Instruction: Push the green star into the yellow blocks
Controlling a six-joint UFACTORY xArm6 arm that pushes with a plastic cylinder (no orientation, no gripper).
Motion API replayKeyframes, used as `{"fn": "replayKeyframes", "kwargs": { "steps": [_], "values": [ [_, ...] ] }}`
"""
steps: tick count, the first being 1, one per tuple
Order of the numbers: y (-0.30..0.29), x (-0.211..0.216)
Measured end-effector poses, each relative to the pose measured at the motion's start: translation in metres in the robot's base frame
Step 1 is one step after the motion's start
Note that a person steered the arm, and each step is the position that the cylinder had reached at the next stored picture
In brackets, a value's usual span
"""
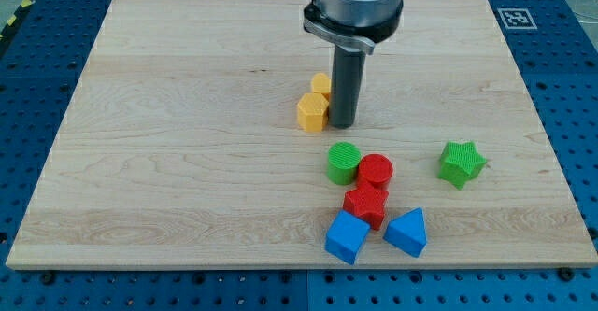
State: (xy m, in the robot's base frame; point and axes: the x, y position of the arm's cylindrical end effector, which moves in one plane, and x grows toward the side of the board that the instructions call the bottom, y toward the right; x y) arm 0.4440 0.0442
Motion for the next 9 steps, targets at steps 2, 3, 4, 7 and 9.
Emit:
{"fn": "replayKeyframes", "kwargs": {
  "steps": [2, 3, 4, 7, 9],
  "values": [
    [0.037, 0.025],
    [0.087, -0.001],
    [0.154, -0.022],
    [0.215, 0.109],
    [0.121, 0.059]
  ]
}}
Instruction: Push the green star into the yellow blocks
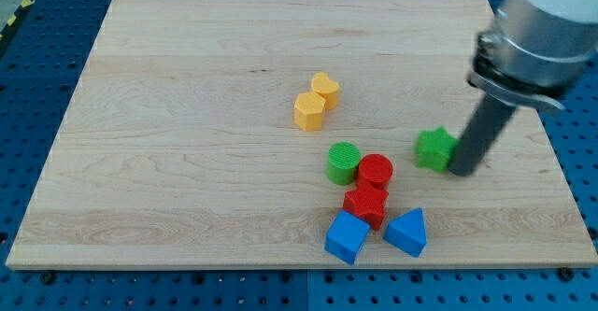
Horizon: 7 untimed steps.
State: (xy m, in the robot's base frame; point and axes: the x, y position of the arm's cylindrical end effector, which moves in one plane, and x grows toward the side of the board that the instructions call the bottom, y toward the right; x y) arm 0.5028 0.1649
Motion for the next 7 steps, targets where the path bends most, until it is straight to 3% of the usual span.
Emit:
{"fn": "replayKeyframes", "kwargs": {
  "steps": [1, 3, 5, 7],
  "values": [
    [-0.026, -0.031],
    [-0.044, -0.03],
    [-0.1, -0.048],
    [-0.08, -0.039]
  ]
}}
